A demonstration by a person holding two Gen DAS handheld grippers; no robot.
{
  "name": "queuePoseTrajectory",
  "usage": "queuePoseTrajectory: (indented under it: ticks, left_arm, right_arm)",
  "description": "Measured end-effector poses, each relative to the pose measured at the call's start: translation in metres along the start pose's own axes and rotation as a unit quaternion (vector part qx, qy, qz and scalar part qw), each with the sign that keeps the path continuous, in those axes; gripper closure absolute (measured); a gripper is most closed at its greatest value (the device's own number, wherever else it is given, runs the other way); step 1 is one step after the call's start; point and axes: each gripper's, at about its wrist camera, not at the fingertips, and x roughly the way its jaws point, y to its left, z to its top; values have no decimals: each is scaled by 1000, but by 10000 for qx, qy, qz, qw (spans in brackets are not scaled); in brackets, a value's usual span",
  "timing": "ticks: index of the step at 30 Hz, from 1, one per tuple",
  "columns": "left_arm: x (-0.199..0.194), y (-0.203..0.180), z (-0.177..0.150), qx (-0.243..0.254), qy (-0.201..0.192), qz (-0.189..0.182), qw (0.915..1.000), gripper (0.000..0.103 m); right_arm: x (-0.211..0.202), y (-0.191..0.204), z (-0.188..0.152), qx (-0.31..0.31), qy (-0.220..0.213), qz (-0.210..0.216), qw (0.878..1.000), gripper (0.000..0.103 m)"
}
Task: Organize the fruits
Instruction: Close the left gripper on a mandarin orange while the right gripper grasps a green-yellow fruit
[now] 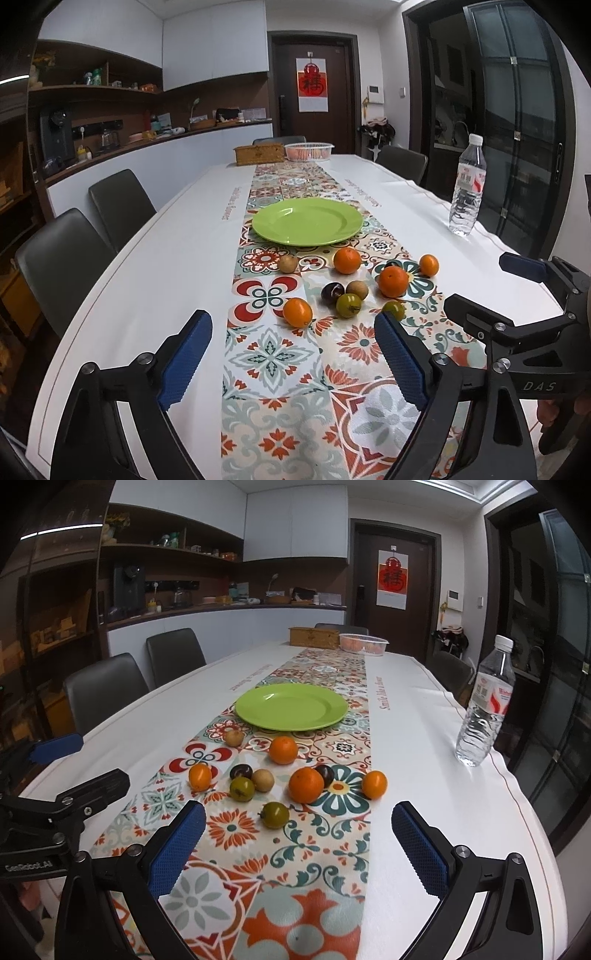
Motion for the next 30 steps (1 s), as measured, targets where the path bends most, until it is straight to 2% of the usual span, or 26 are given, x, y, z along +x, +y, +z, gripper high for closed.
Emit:
queuePoseTrajectory:
  ticks: [9,22,30]
  left_arm:
    - [29,5,9,121,305,-65,9994,18]
    - [76,11,9,138,872,-338,9955,33]
    - [107,12,6,47,1262,-468,9909,41]
  right_arm:
    - [29,1,5,69,270,162,9995,5]
    - [72,3,3,133,849,381,9956,16]
    - [98,2,-2,234,1275,576,9899,29]
